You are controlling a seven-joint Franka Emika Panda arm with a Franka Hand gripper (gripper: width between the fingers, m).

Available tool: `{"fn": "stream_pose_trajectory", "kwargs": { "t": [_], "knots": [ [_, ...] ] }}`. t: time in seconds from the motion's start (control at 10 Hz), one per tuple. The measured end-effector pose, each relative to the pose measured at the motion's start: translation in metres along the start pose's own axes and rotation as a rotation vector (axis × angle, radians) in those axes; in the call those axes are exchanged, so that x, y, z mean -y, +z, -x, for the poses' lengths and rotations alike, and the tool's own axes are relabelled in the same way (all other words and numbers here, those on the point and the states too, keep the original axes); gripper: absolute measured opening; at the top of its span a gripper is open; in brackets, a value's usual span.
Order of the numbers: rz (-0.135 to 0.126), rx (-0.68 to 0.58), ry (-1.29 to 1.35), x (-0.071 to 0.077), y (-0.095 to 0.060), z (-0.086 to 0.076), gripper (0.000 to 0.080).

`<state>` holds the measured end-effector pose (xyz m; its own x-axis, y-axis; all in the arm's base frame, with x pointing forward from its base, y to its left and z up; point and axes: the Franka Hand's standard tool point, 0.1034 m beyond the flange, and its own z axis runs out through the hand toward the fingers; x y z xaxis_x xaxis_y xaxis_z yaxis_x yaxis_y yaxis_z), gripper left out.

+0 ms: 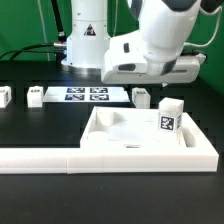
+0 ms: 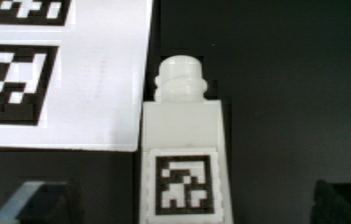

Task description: Assemble square table

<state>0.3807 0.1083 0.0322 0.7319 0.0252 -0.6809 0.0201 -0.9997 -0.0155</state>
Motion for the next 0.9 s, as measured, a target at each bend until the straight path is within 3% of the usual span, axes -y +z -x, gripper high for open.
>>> {"fn": "stream_pose_trajectory", "kwargs": {
  "t": [0.2,0.9],
  "knots": [
    [0.000,0.131,0.011,-0.004,0.006,0.002,0.0649],
    [0.003,0.112,0.032,-0.008,0.024,-0.004,0.0649]
  ]
}}
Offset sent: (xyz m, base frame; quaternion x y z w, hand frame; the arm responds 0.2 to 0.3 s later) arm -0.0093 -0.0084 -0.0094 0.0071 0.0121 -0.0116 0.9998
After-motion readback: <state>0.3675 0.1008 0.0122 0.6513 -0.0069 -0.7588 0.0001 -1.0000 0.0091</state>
